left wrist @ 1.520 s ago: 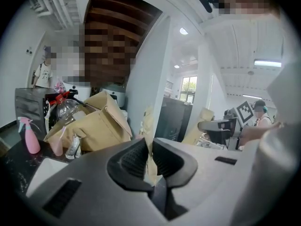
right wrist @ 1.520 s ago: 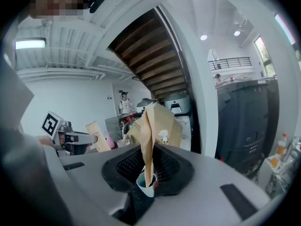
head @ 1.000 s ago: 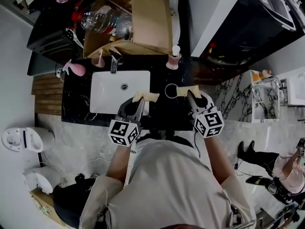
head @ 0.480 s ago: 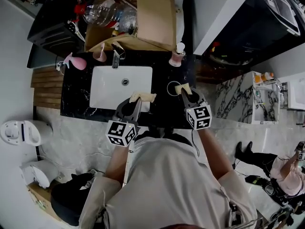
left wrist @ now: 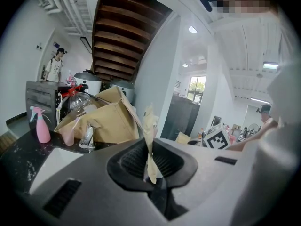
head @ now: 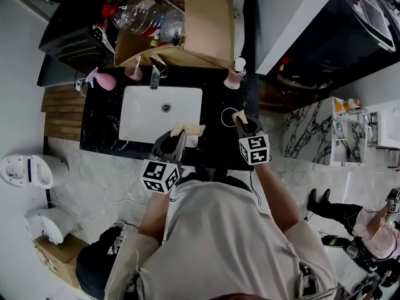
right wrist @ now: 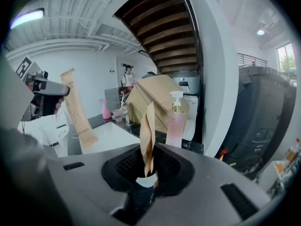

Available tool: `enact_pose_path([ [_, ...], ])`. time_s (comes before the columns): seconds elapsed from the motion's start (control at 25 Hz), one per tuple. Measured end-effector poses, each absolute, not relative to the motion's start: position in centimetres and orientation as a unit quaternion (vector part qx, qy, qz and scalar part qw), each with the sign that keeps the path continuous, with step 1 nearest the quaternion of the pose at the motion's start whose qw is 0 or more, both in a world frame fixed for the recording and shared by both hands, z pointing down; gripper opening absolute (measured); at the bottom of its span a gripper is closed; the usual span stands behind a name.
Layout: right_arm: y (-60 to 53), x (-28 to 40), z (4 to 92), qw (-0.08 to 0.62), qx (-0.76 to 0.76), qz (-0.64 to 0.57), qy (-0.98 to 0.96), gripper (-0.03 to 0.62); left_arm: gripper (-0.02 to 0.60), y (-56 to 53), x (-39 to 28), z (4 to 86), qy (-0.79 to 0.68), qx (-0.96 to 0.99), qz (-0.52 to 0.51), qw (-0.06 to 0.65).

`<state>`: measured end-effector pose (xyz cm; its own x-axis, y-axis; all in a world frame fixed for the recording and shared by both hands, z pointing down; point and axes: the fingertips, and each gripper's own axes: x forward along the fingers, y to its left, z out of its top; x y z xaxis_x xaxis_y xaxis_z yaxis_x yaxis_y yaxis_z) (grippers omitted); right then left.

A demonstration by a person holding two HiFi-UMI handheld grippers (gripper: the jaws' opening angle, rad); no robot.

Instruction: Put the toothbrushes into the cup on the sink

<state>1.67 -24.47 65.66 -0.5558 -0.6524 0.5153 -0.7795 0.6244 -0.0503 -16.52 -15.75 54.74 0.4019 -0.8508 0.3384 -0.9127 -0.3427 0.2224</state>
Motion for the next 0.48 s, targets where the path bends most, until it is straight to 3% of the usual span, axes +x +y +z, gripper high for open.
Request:
enact_pose_path([
  [0.48, -24.4, 1.6, 68.2, 0.259, 0.408, 0.153, -0.862, 0.097, 0.035, -15.1, -17.2, 54.9, -0.547, 0.811, 0.078, 0.192],
])
